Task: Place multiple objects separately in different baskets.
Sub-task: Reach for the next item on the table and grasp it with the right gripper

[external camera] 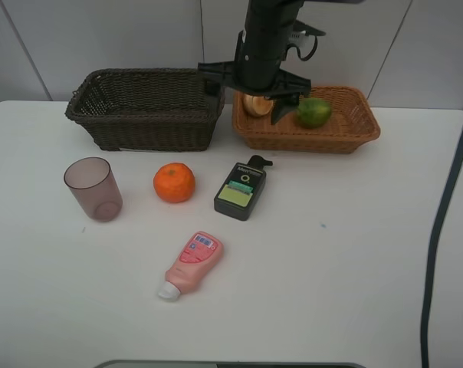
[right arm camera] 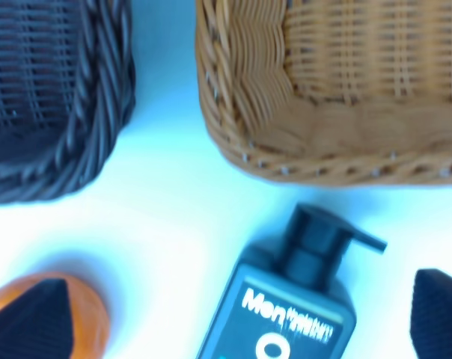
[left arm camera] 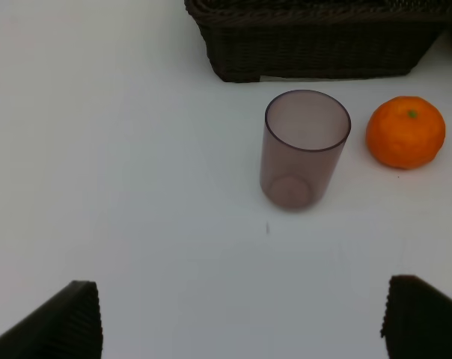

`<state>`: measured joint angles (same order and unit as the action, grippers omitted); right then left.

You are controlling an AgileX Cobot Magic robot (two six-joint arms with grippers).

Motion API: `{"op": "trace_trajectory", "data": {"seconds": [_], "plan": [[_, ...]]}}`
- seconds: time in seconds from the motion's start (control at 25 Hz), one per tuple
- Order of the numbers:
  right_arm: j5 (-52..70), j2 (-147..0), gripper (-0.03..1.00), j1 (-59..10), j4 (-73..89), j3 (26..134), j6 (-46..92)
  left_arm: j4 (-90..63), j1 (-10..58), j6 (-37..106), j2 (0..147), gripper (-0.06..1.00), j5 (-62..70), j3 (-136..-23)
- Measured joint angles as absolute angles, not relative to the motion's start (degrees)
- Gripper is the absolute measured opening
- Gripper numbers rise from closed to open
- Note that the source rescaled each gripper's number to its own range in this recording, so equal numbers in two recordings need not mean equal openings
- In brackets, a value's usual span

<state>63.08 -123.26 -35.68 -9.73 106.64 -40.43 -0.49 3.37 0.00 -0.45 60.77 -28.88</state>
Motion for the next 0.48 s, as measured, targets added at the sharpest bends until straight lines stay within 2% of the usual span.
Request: {"op": "trace_trajectory", "data": {"seconds": [0.48], "plan": [[67.3,-123.0,1.0,-38.2,-13.8,104.5,-50.7,-0.5,3.4,0.0,-0.4,0.96,60.8,-28.9]]}}
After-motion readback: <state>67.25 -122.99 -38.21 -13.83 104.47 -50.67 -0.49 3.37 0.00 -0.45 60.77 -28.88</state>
